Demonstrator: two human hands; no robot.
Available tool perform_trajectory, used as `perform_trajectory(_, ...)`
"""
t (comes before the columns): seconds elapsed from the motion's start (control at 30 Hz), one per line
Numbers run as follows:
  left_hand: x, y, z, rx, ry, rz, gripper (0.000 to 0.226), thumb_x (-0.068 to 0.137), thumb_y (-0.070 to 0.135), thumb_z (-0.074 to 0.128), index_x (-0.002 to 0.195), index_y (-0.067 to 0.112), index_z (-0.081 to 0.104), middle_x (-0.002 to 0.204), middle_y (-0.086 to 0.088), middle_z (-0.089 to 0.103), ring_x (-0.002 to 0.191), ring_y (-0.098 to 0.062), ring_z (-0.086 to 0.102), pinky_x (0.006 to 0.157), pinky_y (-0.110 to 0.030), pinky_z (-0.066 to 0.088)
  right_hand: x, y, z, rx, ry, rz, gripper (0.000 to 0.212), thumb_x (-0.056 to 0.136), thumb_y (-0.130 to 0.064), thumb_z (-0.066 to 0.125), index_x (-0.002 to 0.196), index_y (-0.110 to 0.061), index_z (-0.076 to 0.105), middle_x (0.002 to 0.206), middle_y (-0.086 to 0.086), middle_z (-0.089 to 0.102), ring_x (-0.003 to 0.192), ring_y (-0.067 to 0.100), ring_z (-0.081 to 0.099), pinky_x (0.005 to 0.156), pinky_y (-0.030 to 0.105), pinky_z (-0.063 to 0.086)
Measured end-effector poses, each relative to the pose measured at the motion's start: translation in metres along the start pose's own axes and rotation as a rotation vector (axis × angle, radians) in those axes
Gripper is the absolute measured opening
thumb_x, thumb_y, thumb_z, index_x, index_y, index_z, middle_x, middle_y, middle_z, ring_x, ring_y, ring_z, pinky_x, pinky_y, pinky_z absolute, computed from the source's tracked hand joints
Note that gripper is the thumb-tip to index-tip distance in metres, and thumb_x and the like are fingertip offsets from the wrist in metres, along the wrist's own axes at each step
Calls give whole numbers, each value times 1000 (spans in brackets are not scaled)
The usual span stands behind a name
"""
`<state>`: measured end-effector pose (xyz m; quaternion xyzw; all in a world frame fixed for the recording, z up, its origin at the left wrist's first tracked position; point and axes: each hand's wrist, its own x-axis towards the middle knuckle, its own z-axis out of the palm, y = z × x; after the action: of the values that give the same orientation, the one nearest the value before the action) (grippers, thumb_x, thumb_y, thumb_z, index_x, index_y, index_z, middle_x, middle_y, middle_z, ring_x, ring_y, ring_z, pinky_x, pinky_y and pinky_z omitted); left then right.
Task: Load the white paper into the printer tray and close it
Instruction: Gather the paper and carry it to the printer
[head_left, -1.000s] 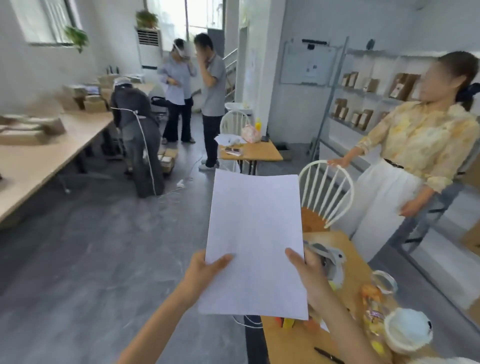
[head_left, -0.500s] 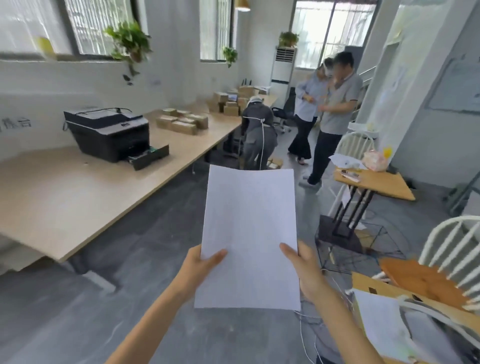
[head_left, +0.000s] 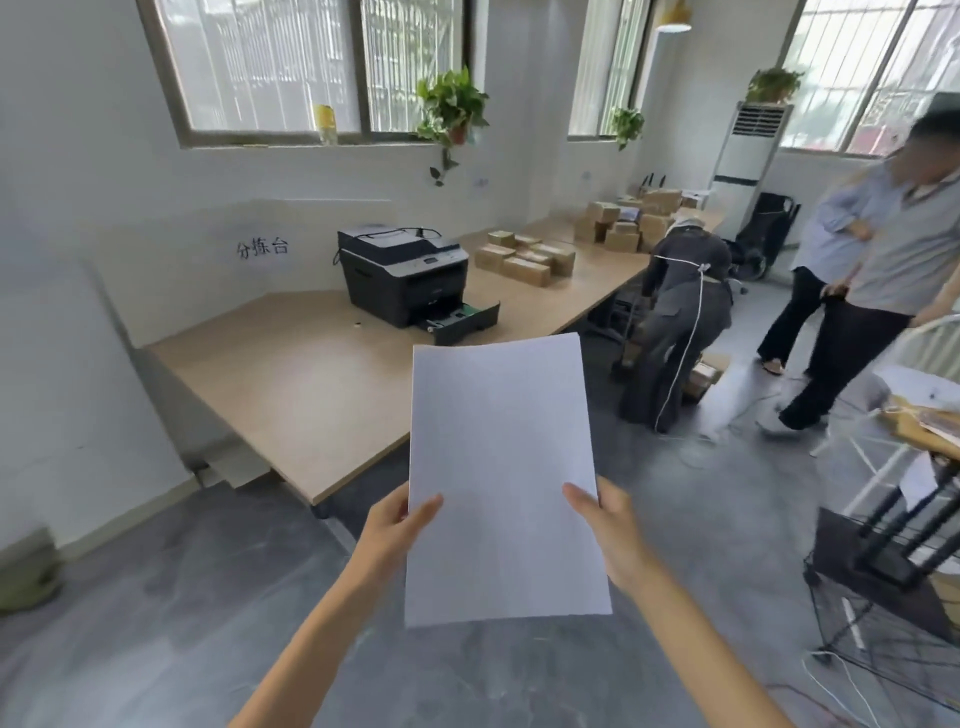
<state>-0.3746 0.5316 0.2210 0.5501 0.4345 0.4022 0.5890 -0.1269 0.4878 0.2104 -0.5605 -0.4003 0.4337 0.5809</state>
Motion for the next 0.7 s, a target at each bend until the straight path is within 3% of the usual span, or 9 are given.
perform_trajectory(0.07,13,1,-12,11,27,2,32,80,42,65,95,14,70,91,-12,70,83,-24,64,71,-36,48,18,-2,12,4,-33,7,21,91,-10,56,109,-11,66,106,7,73,96,24,70,78,37,55)
perform_trajectory(0.2,47,2,-26,-5,81,-22,17,89,25,62,96,13,70,90,-2,74,81,-16,69,71,-30,53,61,2,25,4,-69,14,19,91,-9,55,106,-11,67,108,11,72,100,29,68,85,42,55)
perform_trajectory(0.33,92,8,-28,8,132,-15,16,92,20,56,96,13,70,84,1,76,75,-11,71,66,-26,55,115,3,29,14,-139,14,25,92,-9,54,114,-7,64,111,9,72,101,25,68,85,39,55)
perform_trajectory(0.57,200,10,-20,8,267,-35,22,91,30,57,100,14,70,101,-15,74,90,-31,70,75,-41,53,242,-1,24,-4,-279,18,26,91,-14,55,114,-6,62,111,13,71,98,29,69,79,39,57)
perform_trajectory(0.7,258,16,-22,26,333,-49,16,89,31,60,93,19,70,97,-16,74,91,-37,68,78,-46,51,310,-7,28,-11,-358,32,25,91,-16,56,114,-8,63,111,13,70,99,31,68,86,49,55)
